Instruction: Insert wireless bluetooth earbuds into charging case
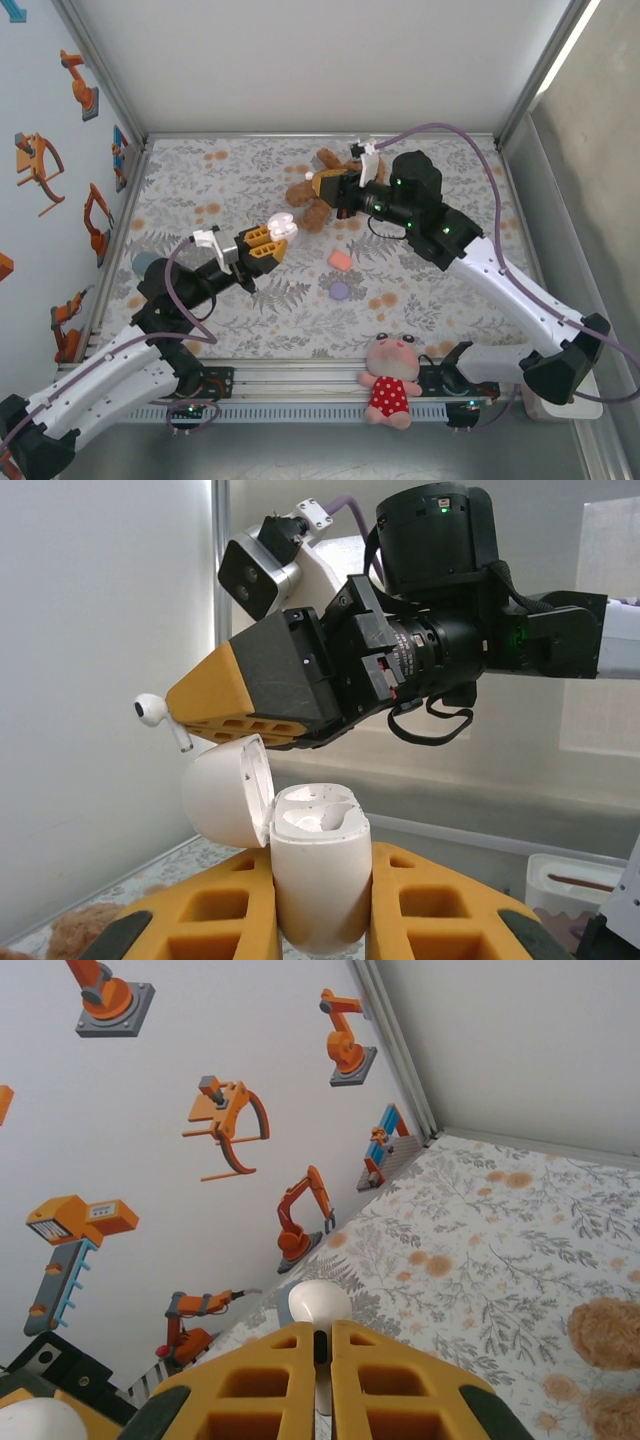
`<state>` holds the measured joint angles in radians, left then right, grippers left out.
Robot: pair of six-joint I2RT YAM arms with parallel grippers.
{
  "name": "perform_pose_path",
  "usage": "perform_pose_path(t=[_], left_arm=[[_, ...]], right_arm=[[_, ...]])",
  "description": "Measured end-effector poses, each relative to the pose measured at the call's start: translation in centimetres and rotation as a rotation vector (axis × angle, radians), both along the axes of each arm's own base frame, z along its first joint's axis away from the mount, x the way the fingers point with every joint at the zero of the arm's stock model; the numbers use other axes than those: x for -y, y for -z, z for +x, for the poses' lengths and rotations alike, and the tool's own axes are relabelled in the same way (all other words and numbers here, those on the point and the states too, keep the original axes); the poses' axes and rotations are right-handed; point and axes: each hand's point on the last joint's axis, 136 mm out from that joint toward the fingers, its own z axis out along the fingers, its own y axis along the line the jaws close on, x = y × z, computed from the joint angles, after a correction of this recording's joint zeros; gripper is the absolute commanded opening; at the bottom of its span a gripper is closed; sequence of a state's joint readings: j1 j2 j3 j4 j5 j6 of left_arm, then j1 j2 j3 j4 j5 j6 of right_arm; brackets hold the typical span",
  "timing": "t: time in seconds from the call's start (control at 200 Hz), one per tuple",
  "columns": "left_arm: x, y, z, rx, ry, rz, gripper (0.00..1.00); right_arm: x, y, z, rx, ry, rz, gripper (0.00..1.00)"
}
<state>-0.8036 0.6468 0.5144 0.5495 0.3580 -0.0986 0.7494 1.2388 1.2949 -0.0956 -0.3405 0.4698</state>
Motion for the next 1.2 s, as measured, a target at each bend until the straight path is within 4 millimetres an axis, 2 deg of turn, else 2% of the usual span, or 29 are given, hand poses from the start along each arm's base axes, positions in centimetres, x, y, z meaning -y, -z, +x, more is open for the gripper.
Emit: perform_pose_path(t=[0.175, 0.486, 0.766, 1.202], left_arm=[[0.5, 0.4, 0.7, -0.010, -0.009, 0.006, 0.08], [1.2, 1.0, 2.0, -0.026, -0.032, 0.009, 0.08], [1.5, 0.8, 2.4, -0.026, -0.040, -0.005, 0.08], [1.4, 0.5, 2.3, -0.021, -0.038, -0.017, 0.08]], right_arm=[[-0.1, -1.5, -1.2, 0.052, -0.044, 0.045, 0.09], [-1.1, -3.3, -4.6, 0.152, -0.150, 0.084, 0.09], [-2.4, -2.7, -6.6, 0.198, -0.223, 0.076, 0.09], [-3.0, -1.7, -7.4, 0.235, -0.258, 0.049, 0.09]])
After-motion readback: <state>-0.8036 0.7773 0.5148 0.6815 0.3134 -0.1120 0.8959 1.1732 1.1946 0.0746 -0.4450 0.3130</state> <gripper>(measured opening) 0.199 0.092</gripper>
